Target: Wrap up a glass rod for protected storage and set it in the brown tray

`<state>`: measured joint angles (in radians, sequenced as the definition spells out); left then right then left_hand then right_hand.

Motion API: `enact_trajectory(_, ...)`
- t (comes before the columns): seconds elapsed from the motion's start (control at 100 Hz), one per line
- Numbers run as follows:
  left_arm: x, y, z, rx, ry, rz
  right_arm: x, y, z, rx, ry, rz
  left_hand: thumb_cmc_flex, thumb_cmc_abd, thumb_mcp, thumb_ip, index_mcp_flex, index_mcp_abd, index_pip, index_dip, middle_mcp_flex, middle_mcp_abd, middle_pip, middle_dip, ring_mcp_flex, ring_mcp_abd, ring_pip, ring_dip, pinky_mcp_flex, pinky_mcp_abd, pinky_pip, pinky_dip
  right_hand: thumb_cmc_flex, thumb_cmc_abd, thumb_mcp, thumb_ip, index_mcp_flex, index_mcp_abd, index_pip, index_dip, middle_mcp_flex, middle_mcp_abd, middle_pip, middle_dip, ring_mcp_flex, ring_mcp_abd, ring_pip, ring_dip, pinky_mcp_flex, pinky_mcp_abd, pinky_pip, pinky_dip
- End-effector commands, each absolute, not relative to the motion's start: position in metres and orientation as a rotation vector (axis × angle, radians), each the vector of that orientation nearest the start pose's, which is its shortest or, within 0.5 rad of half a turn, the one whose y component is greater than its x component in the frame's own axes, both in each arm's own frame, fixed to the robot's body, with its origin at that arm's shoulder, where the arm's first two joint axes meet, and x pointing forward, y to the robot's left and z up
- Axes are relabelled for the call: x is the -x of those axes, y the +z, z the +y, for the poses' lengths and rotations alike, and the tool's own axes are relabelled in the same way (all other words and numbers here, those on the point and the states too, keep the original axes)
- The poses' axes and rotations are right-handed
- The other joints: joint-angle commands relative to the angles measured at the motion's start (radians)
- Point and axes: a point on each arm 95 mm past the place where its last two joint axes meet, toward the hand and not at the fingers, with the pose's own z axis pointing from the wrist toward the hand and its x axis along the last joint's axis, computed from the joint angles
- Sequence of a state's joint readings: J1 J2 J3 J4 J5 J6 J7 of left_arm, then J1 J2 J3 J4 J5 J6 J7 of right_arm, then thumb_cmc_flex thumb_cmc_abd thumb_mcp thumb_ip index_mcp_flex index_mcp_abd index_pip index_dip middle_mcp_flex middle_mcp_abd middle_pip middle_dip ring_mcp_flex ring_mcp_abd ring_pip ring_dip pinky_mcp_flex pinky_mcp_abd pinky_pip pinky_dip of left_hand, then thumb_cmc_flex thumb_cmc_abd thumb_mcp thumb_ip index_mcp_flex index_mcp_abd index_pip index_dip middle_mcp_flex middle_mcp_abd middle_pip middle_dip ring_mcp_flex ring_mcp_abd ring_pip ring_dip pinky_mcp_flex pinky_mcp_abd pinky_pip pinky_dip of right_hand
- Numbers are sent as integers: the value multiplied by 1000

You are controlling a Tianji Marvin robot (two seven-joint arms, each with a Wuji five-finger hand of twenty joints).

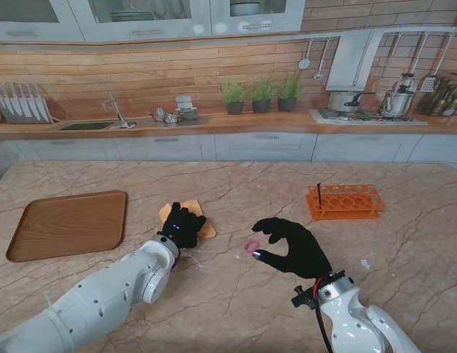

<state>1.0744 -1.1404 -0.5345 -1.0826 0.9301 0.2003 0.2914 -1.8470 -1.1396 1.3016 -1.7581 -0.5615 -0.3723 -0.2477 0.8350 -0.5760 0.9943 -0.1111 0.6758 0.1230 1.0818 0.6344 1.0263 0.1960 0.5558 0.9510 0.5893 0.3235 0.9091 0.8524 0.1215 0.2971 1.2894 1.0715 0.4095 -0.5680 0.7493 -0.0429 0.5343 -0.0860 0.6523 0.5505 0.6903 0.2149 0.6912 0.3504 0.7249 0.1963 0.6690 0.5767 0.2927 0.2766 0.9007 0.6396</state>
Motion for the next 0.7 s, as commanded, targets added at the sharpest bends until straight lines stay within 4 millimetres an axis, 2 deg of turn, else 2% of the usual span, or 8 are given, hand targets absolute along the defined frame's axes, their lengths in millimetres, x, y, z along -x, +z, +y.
enact_trajectory(0.0, -454, -394, -78, 901, -1324, 1698, -317, -316, 19, 1734, -2679, -1297, 28, -30, 52, 0, -18, -90, 99, 77, 14, -12, 46, 32, 10, -11, 14, 24, -9, -6, 33, 26, -30, 6, 25, 8, 14, -6, 0, -4, 12, -1, 12, 12, 20, 1, 22, 14, -2, 7, 35, -4)
enact_trajectory(0.17, -451, -388, -82, 876, -1370, 1749, -317, -316, 18, 1734, -2683, -1293, 35, -12, 36, -6, -39, -104, 105, 131, -3, -27, 60, 47, 1, -21, 7, 32, -17, -17, 28, 21, -32, 9, 23, 8, 11, -5, -1, -5, 11, 0, 12, 12, 20, 1, 22, 14, -3, 8, 36, -5)
enact_trajectory(0.48, -439, -382, -86, 834, -1475, 1817, -316, -316, 18, 1732, -2687, -1289, 30, 2, 18, -13, -47, -122, 93, 141, -12, -44, 49, 40, -2, -42, -10, 24, -13, -31, 22, 10, -33, 14, 18, 9, 10, -5, 0, -5, 12, -1, 13, 12, 19, 2, 23, 15, -3, 7, 37, -6)
enact_trajectory(0.69, -432, -383, -88, 843, -1557, 1889, -316, -317, 18, 1732, -2686, -1287, 37, 16, -9, -23, -55, -143, 84, 140, -21, -61, 17, 28, -9, -65, -47, 4, -22, -44, 5, -19, -35, 20, 14, 10, 10, -6, -1, -6, 11, 0, 12, 12, 19, 4, 24, 15, -3, 7, 38, -6)
